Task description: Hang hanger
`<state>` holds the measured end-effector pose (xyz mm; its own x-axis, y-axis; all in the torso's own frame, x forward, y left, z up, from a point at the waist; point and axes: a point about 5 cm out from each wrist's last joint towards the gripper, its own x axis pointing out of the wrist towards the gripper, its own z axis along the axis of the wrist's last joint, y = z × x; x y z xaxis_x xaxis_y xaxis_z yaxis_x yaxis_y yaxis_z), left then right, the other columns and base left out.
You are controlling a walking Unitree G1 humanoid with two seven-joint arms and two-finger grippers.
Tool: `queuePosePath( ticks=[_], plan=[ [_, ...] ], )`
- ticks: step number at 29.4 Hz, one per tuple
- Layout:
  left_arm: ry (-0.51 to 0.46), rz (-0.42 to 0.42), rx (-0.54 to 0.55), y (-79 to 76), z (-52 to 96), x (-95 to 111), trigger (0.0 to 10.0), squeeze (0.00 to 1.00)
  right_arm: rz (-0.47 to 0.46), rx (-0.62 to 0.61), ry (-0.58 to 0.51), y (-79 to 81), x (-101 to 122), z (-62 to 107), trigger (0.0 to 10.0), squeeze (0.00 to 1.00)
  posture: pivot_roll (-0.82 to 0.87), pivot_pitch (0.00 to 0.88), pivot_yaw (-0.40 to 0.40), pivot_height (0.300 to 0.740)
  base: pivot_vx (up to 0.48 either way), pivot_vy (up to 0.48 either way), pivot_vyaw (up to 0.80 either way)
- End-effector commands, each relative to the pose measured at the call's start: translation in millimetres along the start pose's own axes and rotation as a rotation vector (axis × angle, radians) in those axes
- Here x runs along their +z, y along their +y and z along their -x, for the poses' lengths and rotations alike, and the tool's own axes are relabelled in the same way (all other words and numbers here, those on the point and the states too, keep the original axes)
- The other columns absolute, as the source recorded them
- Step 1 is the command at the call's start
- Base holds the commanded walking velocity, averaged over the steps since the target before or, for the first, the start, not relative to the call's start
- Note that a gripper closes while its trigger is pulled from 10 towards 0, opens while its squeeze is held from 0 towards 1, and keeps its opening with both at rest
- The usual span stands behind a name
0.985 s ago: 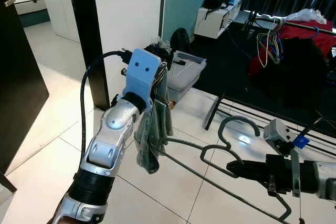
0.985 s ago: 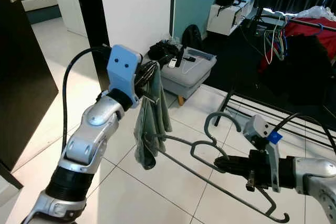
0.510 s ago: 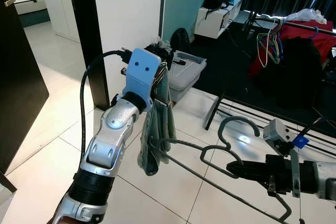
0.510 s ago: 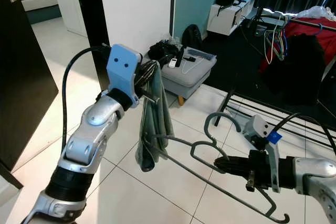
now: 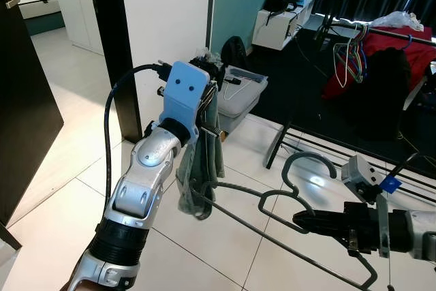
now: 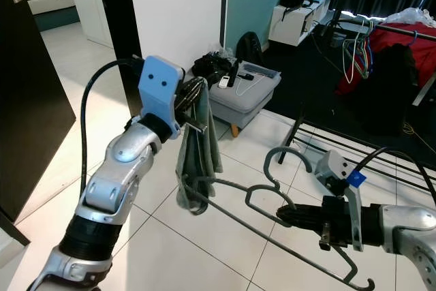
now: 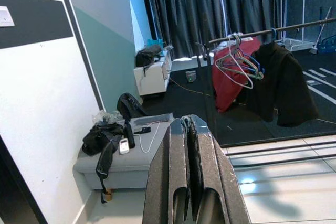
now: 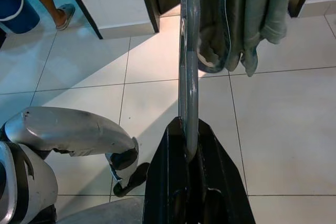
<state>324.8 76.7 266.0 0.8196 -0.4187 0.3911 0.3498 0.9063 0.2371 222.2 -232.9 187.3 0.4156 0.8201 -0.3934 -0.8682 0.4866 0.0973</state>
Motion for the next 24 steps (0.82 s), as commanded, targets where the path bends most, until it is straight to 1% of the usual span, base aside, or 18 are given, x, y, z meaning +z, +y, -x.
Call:
queuePosePath(
  ticks=[1,5,9,15,17,18,19,21,22,23,24],
  plan=[
    [-0.013,0.000,-0.007,-1.7,-2.0,4.5,10.0,0.00,0.015,-0.002,0.013,-0.6,0.9,-1.3,10.0,0.00,-0.03,0.023,-0.069,0.740,0.000,0.000,0.00],
    [-0.011,-0.002,-0.006,-1.2,-1.6,4.1,10.0,0.00,0.015,-0.029,0.025,-3.2,-1.5,-0.1,10.0,0.00,-0.03,0.028,-0.067,0.740,0.000,0.000,0.00],
    [-0.007,-0.002,0.000,1.1,-1.4,3.1,10.0,0.00,0.023,-0.074,0.033,-7.7,-2.3,5.7,10.0,0.00,-0.03,0.030,-0.066,0.740,0.000,0.000,0.00],
    [-0.007,-0.003,0.002,1.3,-1.3,2.8,10.0,0.00,0.020,-0.078,0.030,-8.0,-1.1,9.9,10.0,0.00,-0.03,0.030,-0.066,0.740,0.000,0.000,0.00],
    [-0.007,-0.002,0.002,0.7,-1.1,2.8,10.0,0.00,0.003,-0.055,0.051,-4.0,-3.3,17.2,10.0,0.00,-0.04,0.033,-0.068,0.740,0.000,0.000,0.00],
    [-0.007,-0.002,0.002,0.7,-1.1,2.8,10.0,0.00,0.003,-0.055,0.051,-4.0,-3.3,17.2,10.0,0.00,-0.04,0.033,-0.068,0.740,0.000,0.000,0.00],
    [-0.006,-0.003,0.002,0.5,-1.1,2.9,10.0,0.00,-0.009,-0.043,0.064,-1.8,-5.3,20.9,10.0,0.00,-0.04,0.035,-0.069,0.740,0.000,0.000,0.00],
    [-0.002,-0.008,0.009,2.1,-0.3,2.2,10.0,0.00,-0.031,-0.022,0.109,3.8,-12.2,32.3,10.0,0.00,-0.04,0.036,-0.069,0.740,0.000,0.000,0.00],
    [-0.002,-0.008,0.009,2.1,-0.3,2.2,10.0,0.00,-0.031,-0.022,0.109,3.8,-12.2,32.3,10.0,0.00,-0.04,0.036,-0.069,0.740,0.000,0.000,0.00],
    [0.000,-0.011,0.012,3.4,0.1,1.7,10.0,0.00,-0.038,-0.018,0.124,5.4,-14.6,37.8,10.0,0.00,-0.04,0.036,-0.069,0.740,0.000,0.000,0.00],
    [0.000,-0.011,0.012,3.4,0.1,1.7,10.0,0.00,-0.038,-0.018,0.124,5.4,-14.6,37.8,10.0,0.00,-0.04,0.036,-0.069,0.740,0.000,0.000,0.00]
  ],
)
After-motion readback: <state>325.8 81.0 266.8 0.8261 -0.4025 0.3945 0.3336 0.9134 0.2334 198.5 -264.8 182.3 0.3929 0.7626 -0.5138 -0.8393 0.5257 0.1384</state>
